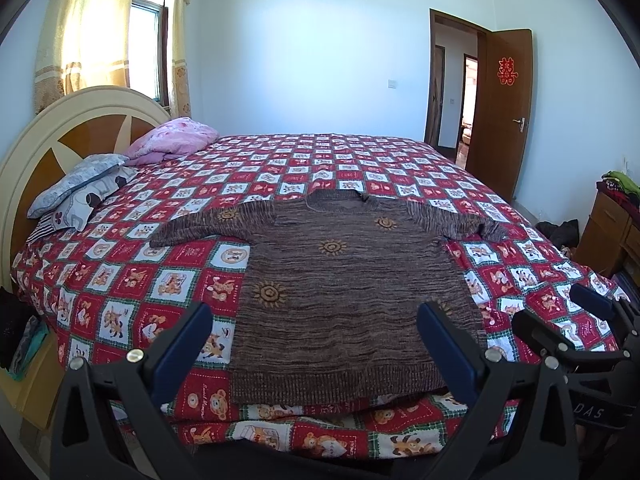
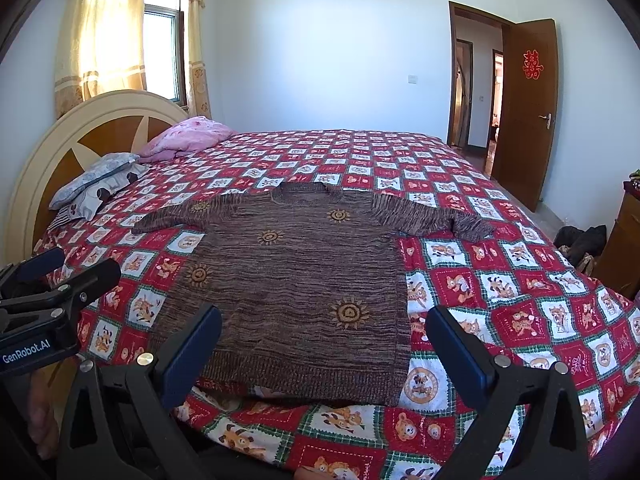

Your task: Fold small clothes

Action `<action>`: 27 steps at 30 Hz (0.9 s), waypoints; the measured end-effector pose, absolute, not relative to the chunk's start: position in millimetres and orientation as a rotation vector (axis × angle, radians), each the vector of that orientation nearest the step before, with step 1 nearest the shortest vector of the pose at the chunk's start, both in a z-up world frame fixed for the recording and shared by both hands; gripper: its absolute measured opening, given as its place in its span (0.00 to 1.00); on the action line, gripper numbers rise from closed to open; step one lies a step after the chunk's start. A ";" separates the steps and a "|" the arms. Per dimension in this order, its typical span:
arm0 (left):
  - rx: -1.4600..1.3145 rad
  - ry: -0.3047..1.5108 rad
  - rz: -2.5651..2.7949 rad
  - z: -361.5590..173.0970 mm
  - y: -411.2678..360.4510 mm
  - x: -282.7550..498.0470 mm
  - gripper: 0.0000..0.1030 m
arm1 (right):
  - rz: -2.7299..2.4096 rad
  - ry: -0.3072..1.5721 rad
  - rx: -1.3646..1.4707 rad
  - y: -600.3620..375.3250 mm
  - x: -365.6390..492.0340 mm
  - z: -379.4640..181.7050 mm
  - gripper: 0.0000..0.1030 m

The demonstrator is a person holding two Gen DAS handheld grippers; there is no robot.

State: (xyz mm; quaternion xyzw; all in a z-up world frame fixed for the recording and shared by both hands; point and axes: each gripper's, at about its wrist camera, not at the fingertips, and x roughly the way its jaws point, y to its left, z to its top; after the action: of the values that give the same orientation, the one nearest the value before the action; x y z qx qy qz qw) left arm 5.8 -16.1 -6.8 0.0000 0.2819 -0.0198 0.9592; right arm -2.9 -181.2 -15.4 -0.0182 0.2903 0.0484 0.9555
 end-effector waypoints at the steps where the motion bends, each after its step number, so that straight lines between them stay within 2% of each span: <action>1: -0.001 0.574 -0.044 -7.9 -13.8 6.5 1.00 | 0.101 0.592 -0.035 -181.9 -2.1 -16.4 0.99; 12: -0.010 0.682 -0.126 -29.0 -14.3 25.8 1.00 | 0.152 0.643 0.010 -189.4 16.4 -38.8 0.99; 18: -0.020 0.691 -0.066 -40.9 -1.9 56.0 1.00 | 0.140 0.713 0.066 -212.8 48.6 -73.4 0.99; 22: -0.002 0.695 -0.009 -55.6 4.8 90.2 1.00 | 0.139 0.827 0.177 -241.9 77.4 -103.7 0.99; 24: -0.003 0.704 0.005 -62.3 6.9 110.2 1.00 | 0.113 0.853 0.217 -260.0 88.6 -111.9 0.97; 27: -0.014 0.706 0.039 -70.9 12.0 146.1 1.00 | 0.084 0.879 0.260 -287.6 104.2 -114.8 0.83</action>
State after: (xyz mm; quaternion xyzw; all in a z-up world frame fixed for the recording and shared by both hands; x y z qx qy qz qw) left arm 146.1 12.0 -70.9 -0.0070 0.3456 0.0191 0.9381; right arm 104.2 -287.6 -114.8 0.1254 0.4241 0.0404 0.8960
